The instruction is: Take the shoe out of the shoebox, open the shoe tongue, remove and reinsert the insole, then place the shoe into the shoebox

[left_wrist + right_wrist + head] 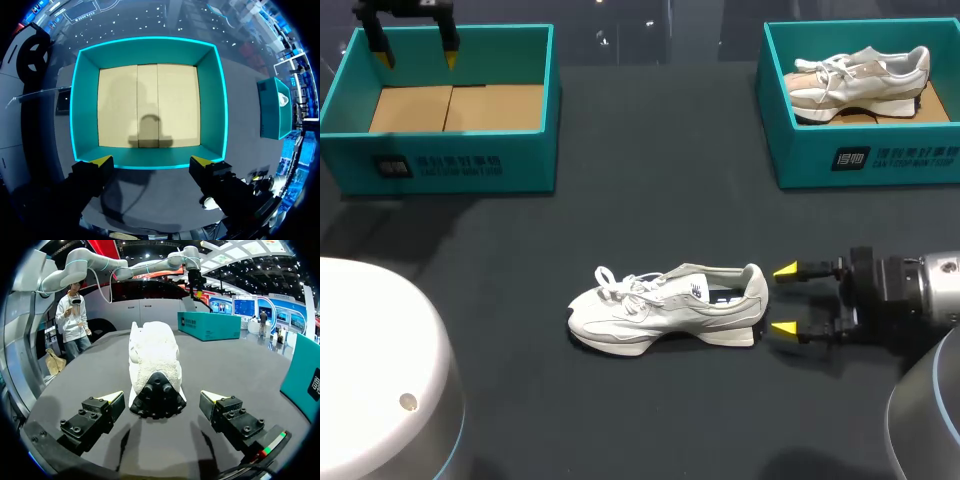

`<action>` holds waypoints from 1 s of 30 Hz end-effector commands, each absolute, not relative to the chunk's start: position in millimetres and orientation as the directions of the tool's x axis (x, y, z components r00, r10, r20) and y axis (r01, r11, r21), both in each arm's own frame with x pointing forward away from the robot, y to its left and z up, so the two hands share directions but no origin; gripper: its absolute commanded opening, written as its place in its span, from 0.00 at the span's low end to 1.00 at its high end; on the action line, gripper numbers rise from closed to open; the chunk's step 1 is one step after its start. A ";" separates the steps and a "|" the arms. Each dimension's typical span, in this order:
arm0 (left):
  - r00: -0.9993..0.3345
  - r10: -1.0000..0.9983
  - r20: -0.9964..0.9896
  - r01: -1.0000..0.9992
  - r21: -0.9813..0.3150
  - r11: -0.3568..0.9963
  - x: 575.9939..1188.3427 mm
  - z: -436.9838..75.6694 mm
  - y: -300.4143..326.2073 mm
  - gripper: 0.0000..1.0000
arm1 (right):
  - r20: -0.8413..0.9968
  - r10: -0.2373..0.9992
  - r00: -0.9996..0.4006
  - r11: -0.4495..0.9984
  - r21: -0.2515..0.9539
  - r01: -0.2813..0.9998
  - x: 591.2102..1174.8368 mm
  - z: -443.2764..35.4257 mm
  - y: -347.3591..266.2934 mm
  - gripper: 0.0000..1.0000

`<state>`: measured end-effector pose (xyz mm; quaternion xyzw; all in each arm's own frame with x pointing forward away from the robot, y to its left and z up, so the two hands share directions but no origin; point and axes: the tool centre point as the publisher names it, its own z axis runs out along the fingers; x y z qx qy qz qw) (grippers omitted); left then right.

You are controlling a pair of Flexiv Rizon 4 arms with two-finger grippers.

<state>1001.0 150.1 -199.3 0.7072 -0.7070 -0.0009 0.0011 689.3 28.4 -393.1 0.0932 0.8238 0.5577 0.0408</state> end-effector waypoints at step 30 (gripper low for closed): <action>0.000 -1.000 0.000 -1.000 0.002 0.000 1000.8 -199.5 150.1 1.00 | 0.002 0.135 -0.991 0.360 0.931 0.051 696.0 -404.7 83.7 1.00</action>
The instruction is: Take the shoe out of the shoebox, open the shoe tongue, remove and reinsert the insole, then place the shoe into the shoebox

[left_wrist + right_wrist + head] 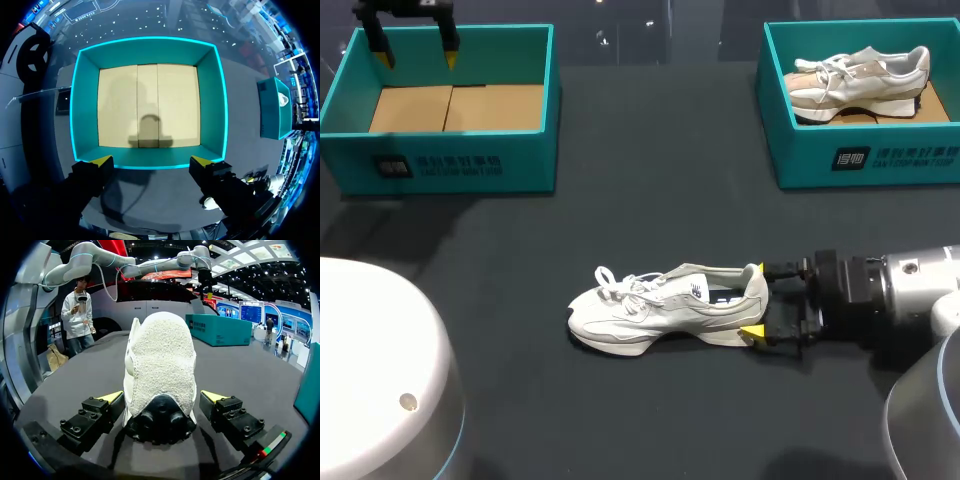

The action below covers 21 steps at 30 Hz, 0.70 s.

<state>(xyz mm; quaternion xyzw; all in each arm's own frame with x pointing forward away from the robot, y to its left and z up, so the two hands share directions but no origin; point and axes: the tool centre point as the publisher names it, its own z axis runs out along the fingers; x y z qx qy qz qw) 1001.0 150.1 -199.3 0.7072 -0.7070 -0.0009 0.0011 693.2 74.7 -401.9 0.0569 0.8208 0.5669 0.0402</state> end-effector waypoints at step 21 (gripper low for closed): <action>0.000 -1.000 0.000 -1.000 0.002 0.000 1000.8 -199.5 150.1 1.00 | 0.003 0.113 -0.994 0.366 0.930 0.044 694.4 -410.0 104.1 0.40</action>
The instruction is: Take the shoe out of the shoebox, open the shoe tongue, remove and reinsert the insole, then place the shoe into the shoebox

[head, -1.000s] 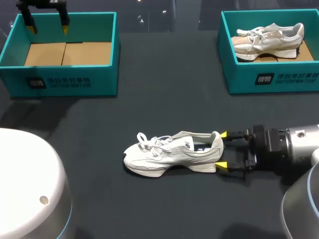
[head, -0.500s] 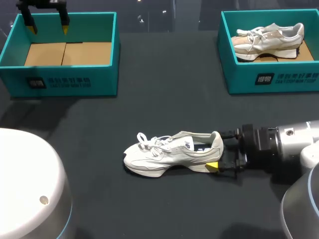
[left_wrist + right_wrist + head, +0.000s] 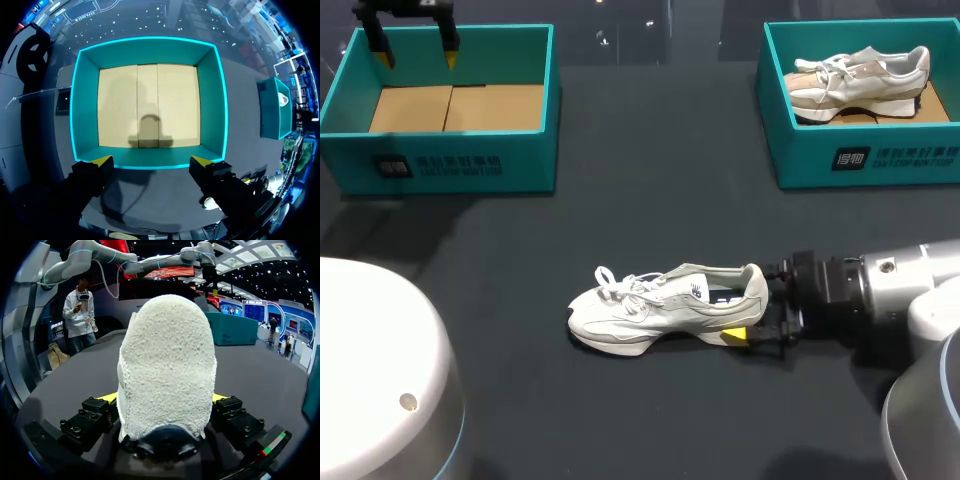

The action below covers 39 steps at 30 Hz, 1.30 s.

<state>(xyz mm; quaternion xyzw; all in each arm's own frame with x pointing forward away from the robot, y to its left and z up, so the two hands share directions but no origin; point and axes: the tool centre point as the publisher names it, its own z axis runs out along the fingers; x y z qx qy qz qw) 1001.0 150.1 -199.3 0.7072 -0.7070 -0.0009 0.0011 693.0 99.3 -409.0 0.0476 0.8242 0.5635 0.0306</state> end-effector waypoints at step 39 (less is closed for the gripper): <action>0.045 -0.999 -0.006 -0.998 -0.044 -0.045 972.5 -198.2 131.2 1.00 | -0.011 0.129 -0.992 0.373 0.927 0.038 694.9 -408.6 100.6 0.00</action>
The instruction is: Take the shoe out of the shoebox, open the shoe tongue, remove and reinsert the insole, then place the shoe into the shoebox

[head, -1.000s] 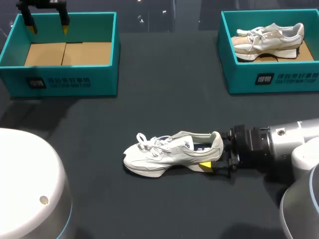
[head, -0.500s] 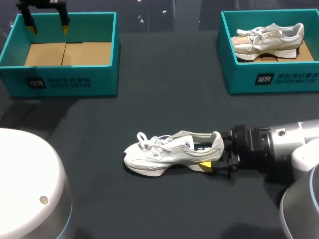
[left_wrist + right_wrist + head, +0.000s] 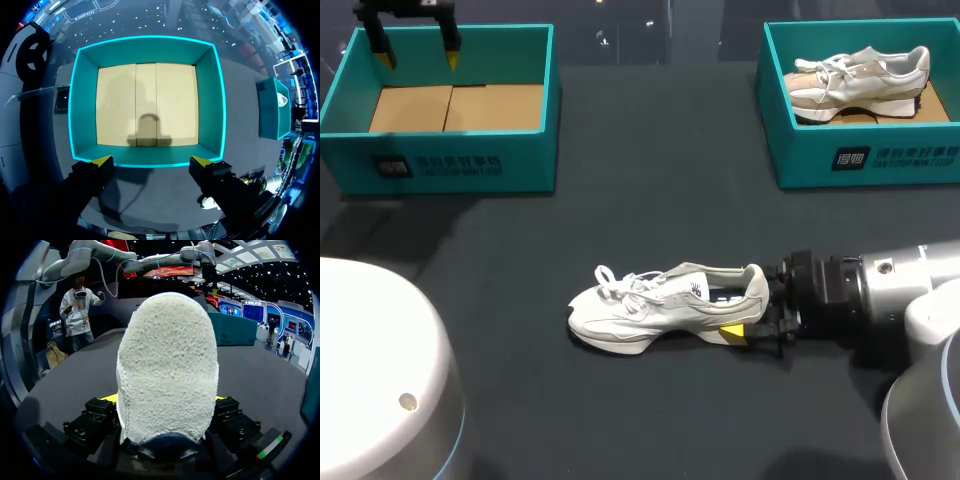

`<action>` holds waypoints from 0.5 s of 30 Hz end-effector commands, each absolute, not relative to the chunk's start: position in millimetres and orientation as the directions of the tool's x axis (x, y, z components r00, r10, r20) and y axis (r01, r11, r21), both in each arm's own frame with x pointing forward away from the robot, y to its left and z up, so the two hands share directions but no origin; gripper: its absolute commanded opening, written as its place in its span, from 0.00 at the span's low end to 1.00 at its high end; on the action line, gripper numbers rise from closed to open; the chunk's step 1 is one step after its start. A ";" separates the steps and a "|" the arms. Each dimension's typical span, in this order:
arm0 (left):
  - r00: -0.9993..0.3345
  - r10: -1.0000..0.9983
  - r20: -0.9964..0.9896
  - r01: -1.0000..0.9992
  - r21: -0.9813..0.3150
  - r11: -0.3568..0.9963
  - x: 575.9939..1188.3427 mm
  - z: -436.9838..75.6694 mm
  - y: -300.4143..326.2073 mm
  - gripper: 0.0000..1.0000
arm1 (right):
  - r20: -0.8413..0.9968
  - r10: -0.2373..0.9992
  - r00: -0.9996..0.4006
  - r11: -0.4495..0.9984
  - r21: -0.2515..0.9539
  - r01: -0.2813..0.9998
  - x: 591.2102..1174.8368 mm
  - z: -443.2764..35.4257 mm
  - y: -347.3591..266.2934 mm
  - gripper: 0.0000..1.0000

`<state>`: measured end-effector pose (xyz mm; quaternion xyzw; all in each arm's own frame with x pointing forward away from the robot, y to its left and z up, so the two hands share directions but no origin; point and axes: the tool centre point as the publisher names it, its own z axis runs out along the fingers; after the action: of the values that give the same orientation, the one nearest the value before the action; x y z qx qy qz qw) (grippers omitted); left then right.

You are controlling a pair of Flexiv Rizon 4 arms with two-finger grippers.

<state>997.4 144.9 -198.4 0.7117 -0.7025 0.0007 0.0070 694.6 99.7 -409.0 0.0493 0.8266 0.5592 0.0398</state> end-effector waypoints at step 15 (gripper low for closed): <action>0.177 -0.980 0.096 -0.982 -0.057 -0.183 881.0 -164.2 60.5 1.00 | -0.011 0.129 -0.992 0.373 0.927 0.038 694.9 -408.6 100.6 0.00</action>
<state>908.3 71.5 -165.6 0.7671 -0.6391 0.0268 0.0479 694.7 99.7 -409.1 0.0494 0.8266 0.5592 0.0399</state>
